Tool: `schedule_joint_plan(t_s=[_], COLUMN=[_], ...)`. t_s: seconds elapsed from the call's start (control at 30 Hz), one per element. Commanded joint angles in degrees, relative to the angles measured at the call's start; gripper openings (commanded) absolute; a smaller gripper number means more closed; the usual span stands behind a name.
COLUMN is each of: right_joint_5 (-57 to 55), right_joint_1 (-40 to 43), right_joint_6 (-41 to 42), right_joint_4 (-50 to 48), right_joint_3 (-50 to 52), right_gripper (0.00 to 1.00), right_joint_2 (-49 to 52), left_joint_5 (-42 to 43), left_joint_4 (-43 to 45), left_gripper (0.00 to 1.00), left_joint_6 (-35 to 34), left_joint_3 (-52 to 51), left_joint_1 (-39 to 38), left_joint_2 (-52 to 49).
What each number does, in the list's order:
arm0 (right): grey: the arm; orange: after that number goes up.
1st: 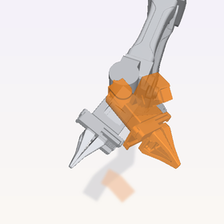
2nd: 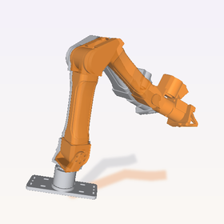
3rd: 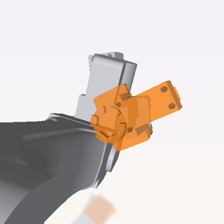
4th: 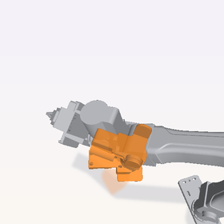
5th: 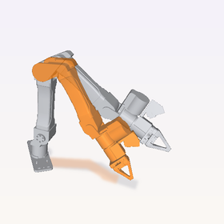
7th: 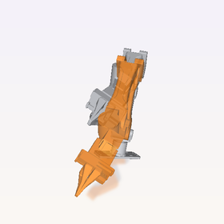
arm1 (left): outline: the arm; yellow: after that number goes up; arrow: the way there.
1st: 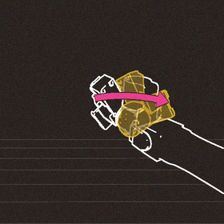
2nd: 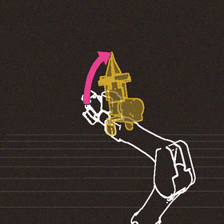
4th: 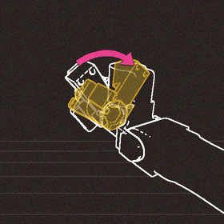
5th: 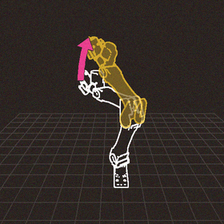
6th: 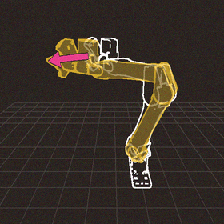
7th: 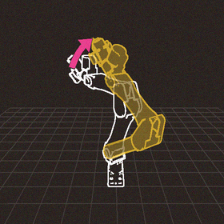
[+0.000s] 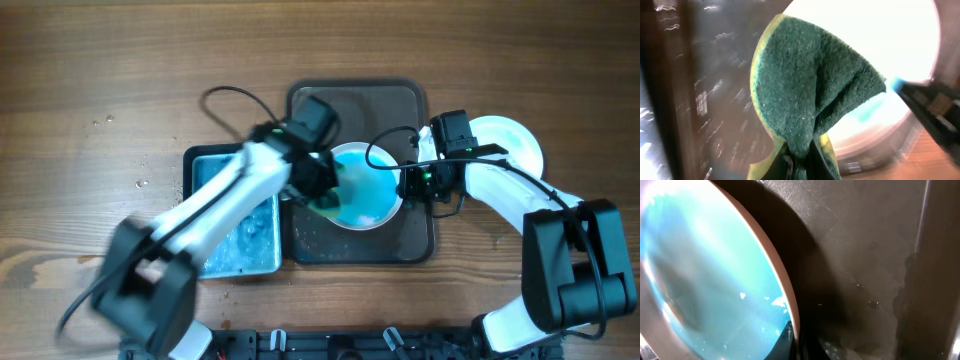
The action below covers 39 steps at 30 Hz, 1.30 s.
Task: Clean dirty plates on tray and stack at the side
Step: 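Return the sponge to the basin with the left gripper, then lift the plate with the right gripper and tilt it over the basin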
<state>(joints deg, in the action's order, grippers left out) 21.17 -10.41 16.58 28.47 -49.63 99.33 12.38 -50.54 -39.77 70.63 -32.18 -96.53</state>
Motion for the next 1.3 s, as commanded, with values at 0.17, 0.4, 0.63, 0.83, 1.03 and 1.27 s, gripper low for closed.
schedule_joint_plan(t_s=[0.17, 0.4, 0.63, 0.83, 1.03, 1.27], right_joint_5=[-6.21, -8.57, -24.79, -29.7, -31.58, -42.6], right_joint_1=[0.11, -0.39, -9.81, -19.93, -28.5, -38.93], right_joint_6=[-1.53, -1.62, -1.57, -1.14, 0.31, 0.13], right_joint_4=[-0.9, 7.63, 24.85, 28.89, 19.54, 2.38], right_joint_3=[2.62, -2.29, -13.73, -22.23, -24.98, -25.11], right_gripper=[0.04, 0.04, 0.04, 0.04, 0.04, 0.04], right_joint_2=[3.21, -0.76, -16.81, -17.7, -12.83, -5.16], left_joint_5=[-18.8, -15.65, -14.03, -10.71, -5.27, -5.18], left_joint_4=[-16.87, -6.91, -2.6, -10.47, -17.0, -17.44], left_gripper=[0.04, 0.04, 0.6, 0.7, 0.85, 1.0], left_joint_6=[3.32, 0.52, 0.55, 0.55, 0.55, 0.52], left_joint_3=[-1.97, -18.21, -22.86, -14.53, -6.93, -6.43], left_joint_1=[13.05, 19.47, 20.02, 23.82, 29.62, 30.45], left_joint_2=[20.85, 21.24, 21.73, 26.86, 37.11, 49.13])
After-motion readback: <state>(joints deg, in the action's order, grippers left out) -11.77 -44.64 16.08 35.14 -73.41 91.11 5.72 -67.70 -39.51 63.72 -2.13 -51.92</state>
